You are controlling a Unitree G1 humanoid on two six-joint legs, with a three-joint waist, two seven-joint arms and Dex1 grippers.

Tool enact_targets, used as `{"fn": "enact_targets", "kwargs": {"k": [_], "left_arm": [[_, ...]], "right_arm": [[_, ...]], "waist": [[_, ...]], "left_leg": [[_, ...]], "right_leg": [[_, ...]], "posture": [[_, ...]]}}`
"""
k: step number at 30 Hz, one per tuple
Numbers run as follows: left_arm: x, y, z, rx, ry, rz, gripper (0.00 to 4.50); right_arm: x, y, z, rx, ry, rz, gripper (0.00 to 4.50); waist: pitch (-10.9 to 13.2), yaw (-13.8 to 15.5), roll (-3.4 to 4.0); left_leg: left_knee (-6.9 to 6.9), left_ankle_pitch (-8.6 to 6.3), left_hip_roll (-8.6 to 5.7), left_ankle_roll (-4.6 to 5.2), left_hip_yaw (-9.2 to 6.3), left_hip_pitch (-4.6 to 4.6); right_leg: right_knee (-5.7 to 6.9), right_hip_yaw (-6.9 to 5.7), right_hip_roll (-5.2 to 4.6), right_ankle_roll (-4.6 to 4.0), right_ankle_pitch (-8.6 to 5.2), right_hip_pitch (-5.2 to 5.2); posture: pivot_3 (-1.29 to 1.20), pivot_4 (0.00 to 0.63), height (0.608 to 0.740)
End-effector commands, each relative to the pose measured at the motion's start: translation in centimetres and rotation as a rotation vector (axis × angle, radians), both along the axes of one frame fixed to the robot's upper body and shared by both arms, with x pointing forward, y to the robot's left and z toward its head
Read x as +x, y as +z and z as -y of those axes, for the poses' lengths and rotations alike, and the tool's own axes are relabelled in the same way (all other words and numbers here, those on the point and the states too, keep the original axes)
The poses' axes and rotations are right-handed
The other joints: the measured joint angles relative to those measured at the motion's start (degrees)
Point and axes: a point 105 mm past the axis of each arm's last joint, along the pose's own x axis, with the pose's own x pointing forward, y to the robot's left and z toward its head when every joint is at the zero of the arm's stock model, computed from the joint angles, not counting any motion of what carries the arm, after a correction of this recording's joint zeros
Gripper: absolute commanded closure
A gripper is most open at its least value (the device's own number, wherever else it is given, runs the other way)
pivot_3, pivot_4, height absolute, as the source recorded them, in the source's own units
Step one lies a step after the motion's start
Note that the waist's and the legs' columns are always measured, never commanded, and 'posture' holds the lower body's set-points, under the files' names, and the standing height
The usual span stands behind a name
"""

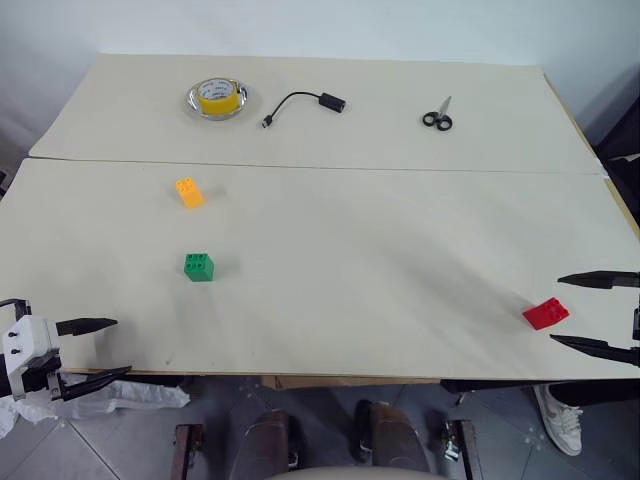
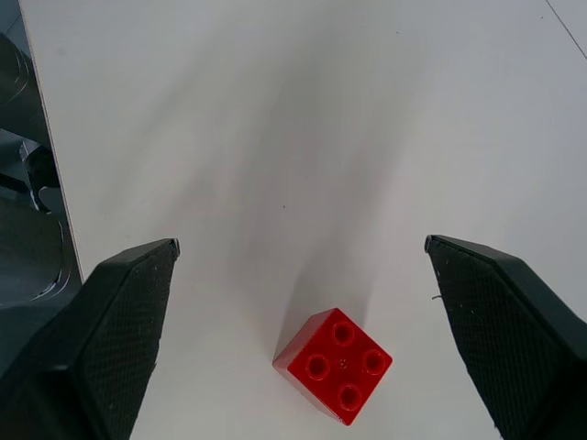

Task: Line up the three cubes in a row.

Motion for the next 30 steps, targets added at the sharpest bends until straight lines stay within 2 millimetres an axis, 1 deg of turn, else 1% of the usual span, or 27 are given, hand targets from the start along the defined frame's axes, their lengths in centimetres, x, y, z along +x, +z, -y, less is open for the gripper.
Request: {"fn": "enact_targets", "kwargs": {"k": [1,3,4,5,7,10,11,12,14,16,19,20,24,27,28,30], "left_arm": [[-0.1,0.6,-0.1,-0.032,0.019,0.026,0.03],[0.4,1.6,0.0,-0.085,0.051,0.051,0.03],[0.7,2.6,0.2,-0.130,0.060,0.049,0.03],[1.0,3.7,0.8,-0.184,0.059,0.047,0.03],[1.1,4.9,1.9,-0.246,0.041,0.023,0.03],[1.6,6.9,7.1,-0.296,-0.129,0.024,0.03],[1.8,7.3,9.0,-0.306,-0.190,0.016,0.03],[2.0,7.5,10.3,-0.309,-0.230,0.012,0.03],[2.4,7.4,12.7,-0.317,-0.304,-0.004,0.03],[2.5,6.9,14.6,-0.335,-0.370,-0.023,0.03],[2.8,5.9,18.0,-0.326,-0.507,-0.031,0.03],[3.1,6.0,18.8,-0.333,-0.532,-0.019,0.03],[4.4,6.9,21.1,-0.364,-0.548,0.054,0.03],[4.5,6.9,22.0,-0.365,-0.563,0.083,0.03],[4.4,6.8,22.2,-0.372,-0.563,0.078,0.03],[4.1,6.4,22.5,-0.377,-0.560,0.052,0.03]], "right_arm": [[0.0,0.5,-0.1,-0.007,0.023,0.011,0.00],[0.3,0.6,-0.2,0.013,0.013,0.028,0.00],[0.4,0.5,-0.5,0.031,0.009,0.032,0.00],[0.6,0.5,-0.9,0.056,0.001,0.038,0.00],[0.8,0.6,-1.4,0.095,-0.017,0.039,0.00],[1.4,1.0,-2.1,0.167,-0.065,0.079,0.00],[1.3,1.1,-2.0,0.172,-0.083,0.092,0.00],[1.2,1.2,-1.7,0.170,-0.098,0.096,0.00],[0.7,1.5,-0.7,0.151,-0.140,0.123,0.00],[-0.4,1.7,1.1,0.117,-0.200,0.128,0.00],[-3.0,2.4,5.1,0.022,-0.332,0.162,0.00],[-3.9,2.4,6.1,-0.002,-0.368,0.155,0.00],[-6.8,2.4,9.1,-0.050,-0.478,0.122,0.00],[-7.5,2.0,10.1,-0.072,-0.515,0.105,0.00],[-7.4,1.8,10.1,-0.072,-0.512,0.093,0.00],[-6.4,1.7,9.5,-0.070,-0.472,0.084,0.00]], "waist": [[0.00,-0.01,0.00],[0.00,0.00,0.00],[0.00,0.03,-0.01],[0.00,0.09,-0.04],[0.00,0.14,-0.05],[0.01,0.24,-0.01],[0.00,0.32,0.00],[0.00,0.45,0.02],[0.00,0.85,0.14],[-0.03,1.00,0.20],[-0.03,1.42,0.22],[-0.03,1.66,0.22],[-0.02,1.51,0.14],[-0.02,0.74,0.15],[-0.03,0.38,0.16],[-0.03,-0.14,0.17]], "left_leg": [[0.00,0.00,0.00,0.00,0.00,0.00],[0.00,0.00,0.00,0.00,0.00,0.00],[0.00,0.00,0.00,0.00,0.00,0.00],[0.01,0.00,0.00,0.00,0.00,0.00],[0.02,0.00,0.03,0.00,-0.06,0.00],[0.02,0.00,0.02,0.00,-0.07,0.00],[0.03,0.00,0.00,0.00,-0.07,0.00],[0.06,0.00,-0.01,0.00,-0.11,0.00],[0.06,0.00,-0.06,0.00,-0.12,0.00],[0.04,0.00,-0.08,0.00,-0.03,0.02],[-0.10,0.00,-0.07,0.00,0.16,0.09],[-0.09,0.00,-0.11,0.00,0.22,0.11],[-0.07,0.01,-0.07,0.02,0.39,0.32],[-0.12,0.01,-0.04,0.03,0.51,0.48],[-0.14,0.01,-0.04,0.03,0.52,0.49],[-0.15,0.01,-0.02,0.03,0.54,0.48]], "right_leg": [[0.00,0.00,0.00,0.00,0.00,0.00],[0.00,0.00,0.00,0.00,0.00,0.00],[0.00,0.01,0.00,0.00,0.00,0.00],[0.01,0.01,-0.01,0.00,0.00,0.00],[0.02,0.01,-0.01,0.00,0.00,0.04],[0.01,0.11,-0.03,0.00,0.00,0.05],[0.00,0.20,-0.04,0.00,0.00,0.06],[0.00,0.40,-0.05,0.00,0.00,0.09],[0.00,0.54,-0.01,0.00,0.00,0.10],[-0.01,0.65,0.07,0.02,0.01,0.08],[-0.05,0.55,0.18,0.02,0.01,0.03],[-0.05,0.46,0.18,0.03,0.01,0.03],[0.00,0.65,0.21,0.08,0.04,0.13],[0.03,0.82,0.22,0.08,0.04,0.17],[0.03,0.85,0.23,0.08,0.04,0.17],[0.05,0.89,0.22,0.08,0.04,0.13]], "posture": [[0.00,0.150,0.740],[0.00,0.150,0.740],[0.00,0.150,0.740],[0.00,0.150,0.740],[0.00,0.150,0.740],[0.00,0.150,0.740],[0.00,0.150,0.740],[0.00,0.150,0.740],[0.00,0.150,0.740],[0.00,0.150,0.740],[0.00,0.150,0.740],[0.00,0.150,0.740],[0.00,0.150,0.740],[0.00,0.150,0.740],[0.00,0.150,0.740],[0.00,0.150,0.740]]}}
